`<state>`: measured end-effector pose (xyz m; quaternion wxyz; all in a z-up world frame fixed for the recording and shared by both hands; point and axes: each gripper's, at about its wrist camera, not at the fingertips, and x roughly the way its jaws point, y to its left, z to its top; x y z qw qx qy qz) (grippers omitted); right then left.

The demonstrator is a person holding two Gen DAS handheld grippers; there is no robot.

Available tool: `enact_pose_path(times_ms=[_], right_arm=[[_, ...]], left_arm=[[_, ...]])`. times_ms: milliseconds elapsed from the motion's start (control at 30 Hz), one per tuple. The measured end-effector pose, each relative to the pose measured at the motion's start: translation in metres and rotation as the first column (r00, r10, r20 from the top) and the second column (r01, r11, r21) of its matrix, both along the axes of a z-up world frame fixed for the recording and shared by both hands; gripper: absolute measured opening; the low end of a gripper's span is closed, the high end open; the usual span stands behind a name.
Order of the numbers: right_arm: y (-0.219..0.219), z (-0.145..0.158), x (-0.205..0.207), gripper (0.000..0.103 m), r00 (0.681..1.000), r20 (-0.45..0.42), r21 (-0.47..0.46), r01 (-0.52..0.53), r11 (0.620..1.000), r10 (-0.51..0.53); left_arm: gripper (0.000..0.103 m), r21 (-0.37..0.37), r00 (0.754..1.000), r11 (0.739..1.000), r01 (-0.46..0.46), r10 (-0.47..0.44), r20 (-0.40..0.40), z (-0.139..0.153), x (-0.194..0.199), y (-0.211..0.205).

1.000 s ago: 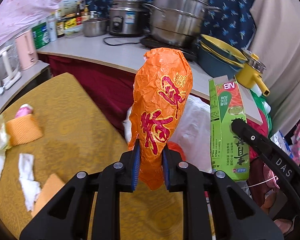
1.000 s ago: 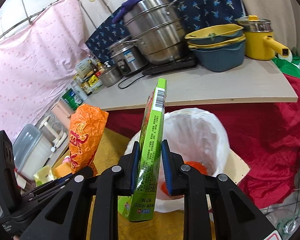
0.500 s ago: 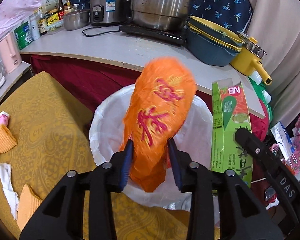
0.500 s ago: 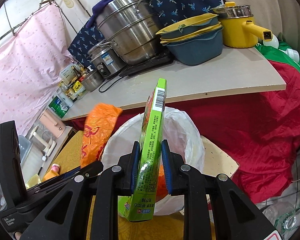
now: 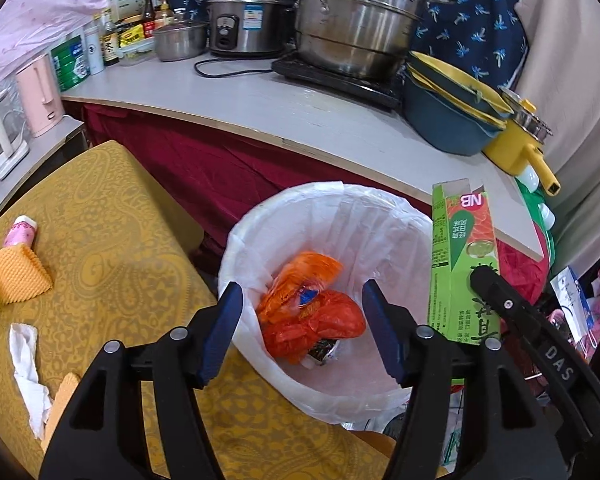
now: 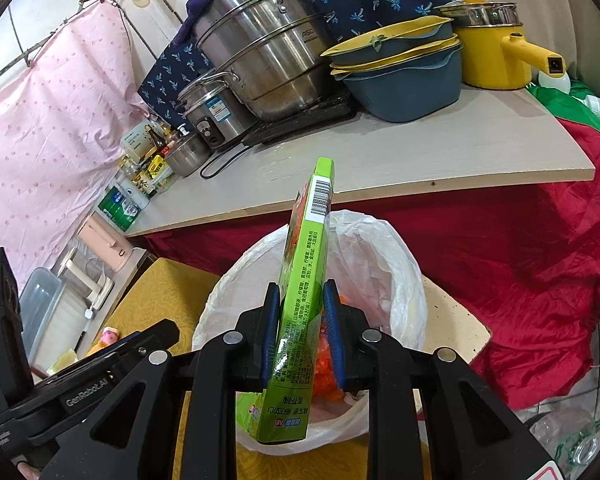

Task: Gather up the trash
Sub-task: 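Open both tools to drop the tea box and orange bag into the bin, then move both tools back over the table toward the foam sleeve and tissue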

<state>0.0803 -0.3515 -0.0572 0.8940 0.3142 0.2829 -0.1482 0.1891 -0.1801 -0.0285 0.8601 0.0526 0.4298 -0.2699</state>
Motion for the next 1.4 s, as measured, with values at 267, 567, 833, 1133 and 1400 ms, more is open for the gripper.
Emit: enact_pose_path(times_ms=[267,567,833,1133,1400], right_arm=[[0.011,0.006,0.012,0.038,1.000,0.016,-0.006,-0.022,1.000,0.022],[0.027,0.024,0.010,0.048,0.999,0.031,-0.035,-0.029,0.999,0.030],[0.058,0.042,0.012,0.058,0.997,0.039,-0.065,-0.065,0.996,0.068],[0.119,0.051,0.018,0.061,0.983,0.025,-0.092,-0.176,0.980,0.179],[0.181,0.050,0.028,0.061,0.955,-0.004,-0.100,-0.295,0.950,0.296]], left_arm=[[0.070,0.004,0.999,1.000,-0.019,0.018,0.045,0.011,-0.003,0.012],[0.081,-0.008,0.996,0.999,-0.050,0.051,0.074,0.022,-0.007,0.031],[0.088,-0.028,0.991,0.994,-0.104,0.106,0.080,0.031,-0.013,0.066],[0.088,-0.027,0.974,0.977,-0.212,0.213,0.082,0.031,-0.019,0.138],[0.088,-0.026,0.942,0.945,-0.326,0.327,0.077,0.026,-0.025,0.207]])
